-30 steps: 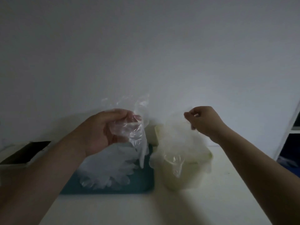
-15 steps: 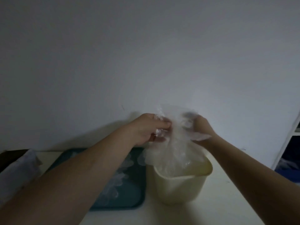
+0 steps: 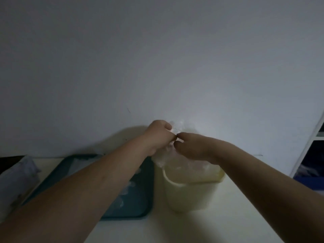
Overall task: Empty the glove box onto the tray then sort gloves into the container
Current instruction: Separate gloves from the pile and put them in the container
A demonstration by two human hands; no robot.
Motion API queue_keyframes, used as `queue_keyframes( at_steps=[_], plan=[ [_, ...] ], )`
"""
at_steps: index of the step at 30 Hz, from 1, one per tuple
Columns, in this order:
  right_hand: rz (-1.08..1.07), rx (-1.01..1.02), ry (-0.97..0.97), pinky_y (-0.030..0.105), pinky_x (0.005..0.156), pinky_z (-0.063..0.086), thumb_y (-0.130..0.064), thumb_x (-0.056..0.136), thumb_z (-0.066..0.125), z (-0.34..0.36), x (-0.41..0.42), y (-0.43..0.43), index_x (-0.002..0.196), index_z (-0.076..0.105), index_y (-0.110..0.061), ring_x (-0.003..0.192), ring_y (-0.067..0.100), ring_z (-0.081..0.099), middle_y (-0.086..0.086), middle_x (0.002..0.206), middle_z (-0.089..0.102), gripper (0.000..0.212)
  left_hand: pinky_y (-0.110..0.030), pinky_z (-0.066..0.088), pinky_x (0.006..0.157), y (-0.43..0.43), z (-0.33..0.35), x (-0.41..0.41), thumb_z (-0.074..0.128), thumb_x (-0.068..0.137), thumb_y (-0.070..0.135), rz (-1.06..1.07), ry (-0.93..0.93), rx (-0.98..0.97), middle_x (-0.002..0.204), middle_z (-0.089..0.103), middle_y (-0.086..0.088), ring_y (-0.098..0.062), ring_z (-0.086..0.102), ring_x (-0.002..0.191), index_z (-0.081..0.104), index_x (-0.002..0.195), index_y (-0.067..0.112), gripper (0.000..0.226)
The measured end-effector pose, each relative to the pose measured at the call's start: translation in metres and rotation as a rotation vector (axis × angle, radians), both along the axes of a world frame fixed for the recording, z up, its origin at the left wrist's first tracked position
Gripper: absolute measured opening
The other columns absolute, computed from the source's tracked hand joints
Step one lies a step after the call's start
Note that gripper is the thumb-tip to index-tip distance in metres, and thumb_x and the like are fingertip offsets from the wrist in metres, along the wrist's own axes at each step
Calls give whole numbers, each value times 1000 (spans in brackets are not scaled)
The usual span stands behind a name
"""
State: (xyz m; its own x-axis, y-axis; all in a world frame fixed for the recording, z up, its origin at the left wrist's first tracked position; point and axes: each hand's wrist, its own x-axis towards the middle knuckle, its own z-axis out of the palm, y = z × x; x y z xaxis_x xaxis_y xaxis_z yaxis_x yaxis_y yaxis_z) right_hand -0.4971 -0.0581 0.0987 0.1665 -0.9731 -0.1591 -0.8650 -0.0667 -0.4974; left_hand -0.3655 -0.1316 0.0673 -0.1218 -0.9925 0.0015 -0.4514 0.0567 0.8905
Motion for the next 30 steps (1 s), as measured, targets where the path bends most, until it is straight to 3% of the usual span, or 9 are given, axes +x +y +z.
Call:
queue_keyframes(
  at_steps=[4, 7, 12, 16, 19, 22, 24, 27, 30],
  plan=[
    [21, 66, 134, 45, 120, 31, -49, 107, 40, -31, 12, -22, 162, 24, -30, 149, 30, 37, 5, 166, 33, 61, -32, 59, 90, 13, -2, 34, 67, 92, 14, 86, 7, -129, 121, 67, 1, -20, 67, 106, 64, 128, 21, 37],
    [80, 108, 341, 47, 118, 35, -55, 100, 50, -58, 15, -31, 161, 27, -36, 143, 32, 43, 4, 162, 39, 67, -32, 63, 84, 24, -8, 53, 72, 91, 12, 80, 63, -105, 112, 71, -2, -18, 70, 100, 67, 119, 19, 29],
    [114, 50, 639, 54, 119, 32, -51, 105, 38, -76, 22, -29, 155, 42, -29, 141, 34, 43, 7, 155, 46, 55, -35, 65, 83, 44, -24, 81, 72, 94, 17, 49, 26, -83, 108, 70, -2, -17, 69, 99, 69, 116, 18, 22],
    [71, 53, 595, 44, 114, 41, -50, 96, 57, -46, 23, -16, 149, 51, -22, 132, 28, 53, 3, 147, 55, 60, -29, 60, 82, 58, -43, 113, 75, 91, 19, 45, -96, -164, 97, 75, 5, -9, 71, 87, 74, 102, 25, 12],
    [34, -110, 617, 37, 100, 48, -44, 95, 64, -9, 32, 3, 147, 50, -21, 121, 24, 60, 1, 139, 59, 58, -24, 55, 85, 61, -62, 150, 74, 90, 19, 38, -295, -232, 95, 76, 12, -5, 72, 89, 75, 91, 31, 12],
    [56, -350, 521, 42, 96, 53, -35, 96, 59, 9, 64, 21, 136, 58, -23, 115, 26, 64, 2, 131, 64, 42, -27, 51, 94, 62, -84, 188, 70, 95, 30, 45, -536, -192, 118, 68, 10, -11, 66, 106, 73, 111, 28, 17],
    [150, -418, 314, 43, 102, 53, -31, 98, 55, 1, 98, 22, 131, 64, -24, 119, 26, 63, 1, 134, 64, 35, -27, 48, 94, 65, -102, 213, 68, 96, 31, 85, -617, -130, 126, 61, 9, -15, 62, 111, 68, 125, 23, 30],
    [277, -320, 45, 33, 110, 47, -24, 99, 54, -34, 139, 16, 135, 66, -25, 125, 20, 61, -2, 141, 63, 37, -26, 50, 93, 69, -126, 234, 65, 92, 30, 63, -606, -90, 119, 62, 9, -20, 64, 112, 63, 111, 25, 20],
    [284, -180, -42, 25, 111, 39, -20, 101, 53, -79, 165, 2, 141, 61, -24, 134, 16, 55, -3, 148, 58, 41, -30, 55, 93, 73, -140, 244, 61, 95, 34, 93, -572, -82, 109, 69, 8, -13, 65, 97, 65, 108, 30, 14]
  ],
)
